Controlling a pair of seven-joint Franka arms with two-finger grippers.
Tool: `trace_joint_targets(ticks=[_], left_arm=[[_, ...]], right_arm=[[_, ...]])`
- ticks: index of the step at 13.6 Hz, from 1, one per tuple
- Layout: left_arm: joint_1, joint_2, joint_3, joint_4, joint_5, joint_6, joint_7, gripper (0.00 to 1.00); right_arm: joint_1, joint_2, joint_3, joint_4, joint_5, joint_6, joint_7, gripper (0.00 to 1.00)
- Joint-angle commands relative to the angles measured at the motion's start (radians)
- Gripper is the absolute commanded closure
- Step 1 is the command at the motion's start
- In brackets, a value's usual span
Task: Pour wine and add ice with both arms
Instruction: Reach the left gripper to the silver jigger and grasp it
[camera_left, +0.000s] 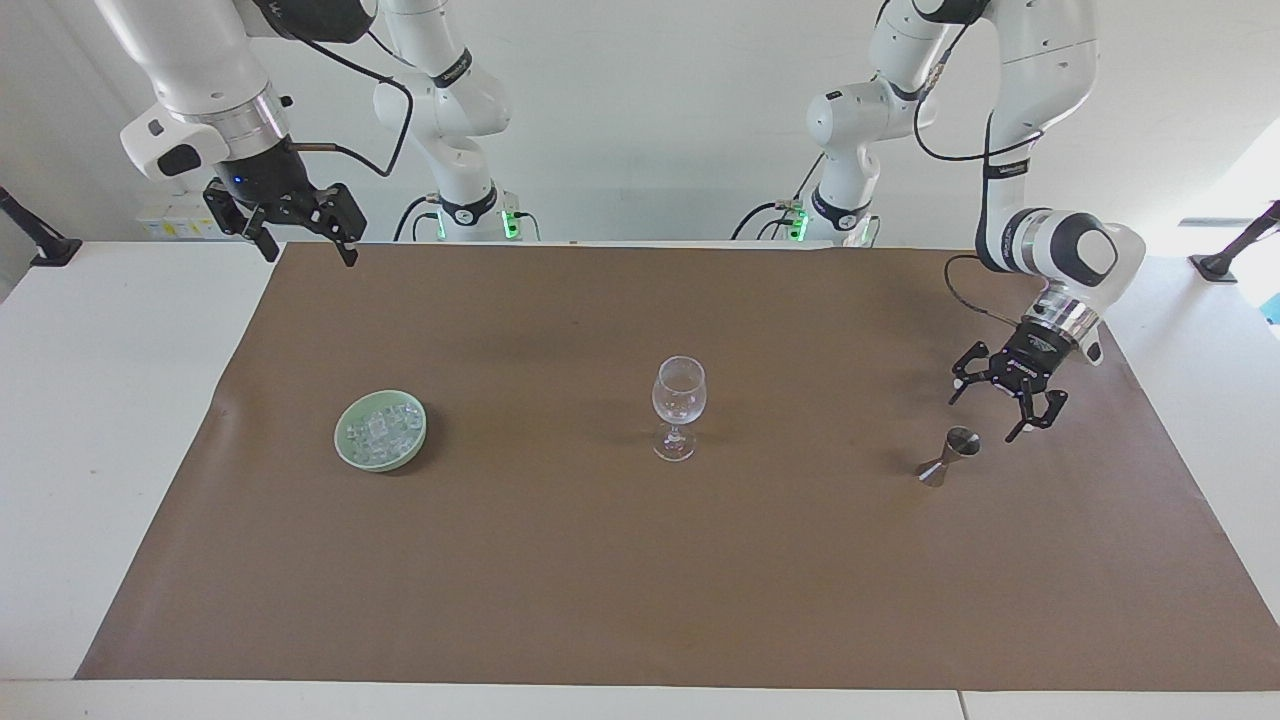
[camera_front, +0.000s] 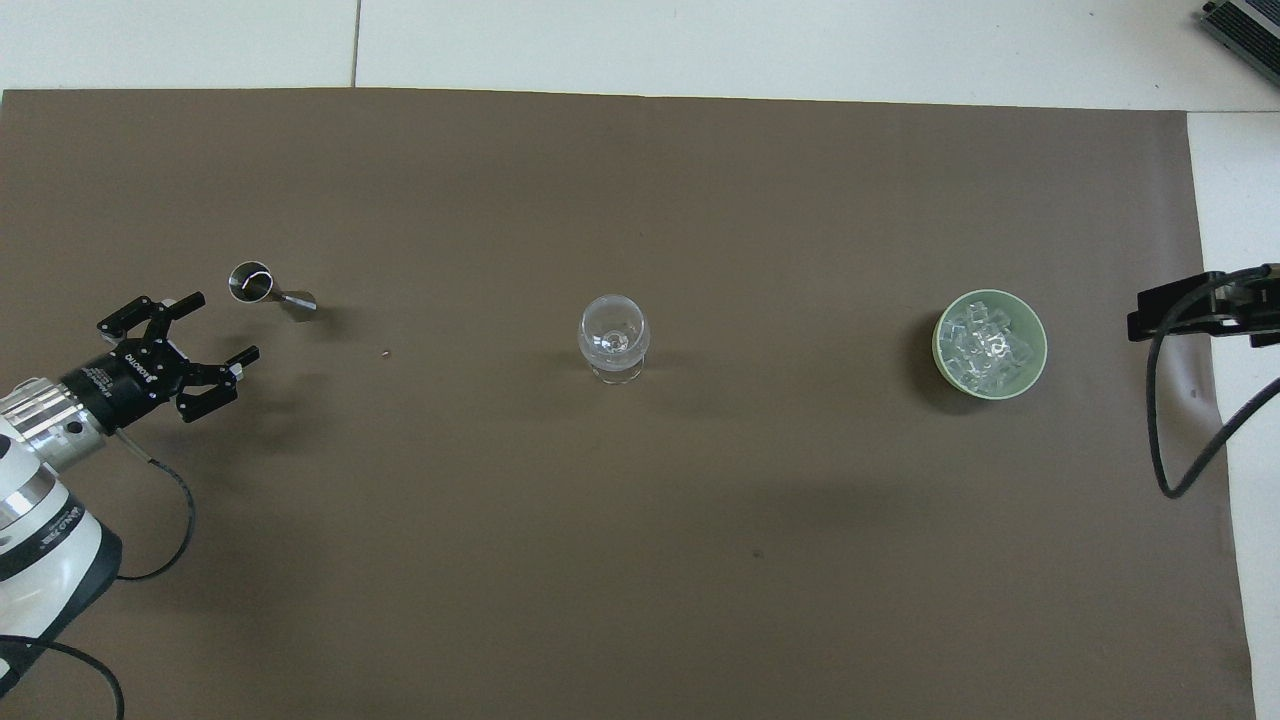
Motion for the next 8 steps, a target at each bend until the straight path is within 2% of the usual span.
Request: trace_joint_targets(ticks=[1, 8], left_arm=[[-0.057, 0.002, 0.007, -0.024, -0.11, 0.053, 0.061, 0.0], [-0.123, 0.029, 0.005, -0.015, -0.227, 0.1, 0.104, 0.0]], right_arm=[[0.0, -0.017, -0.002, -0.018, 0.017, -0.001, -0.005, 0.0], [0.0, -0.017, -0.002, -0.017, 0.017, -0.001, -0.005, 0.0]])
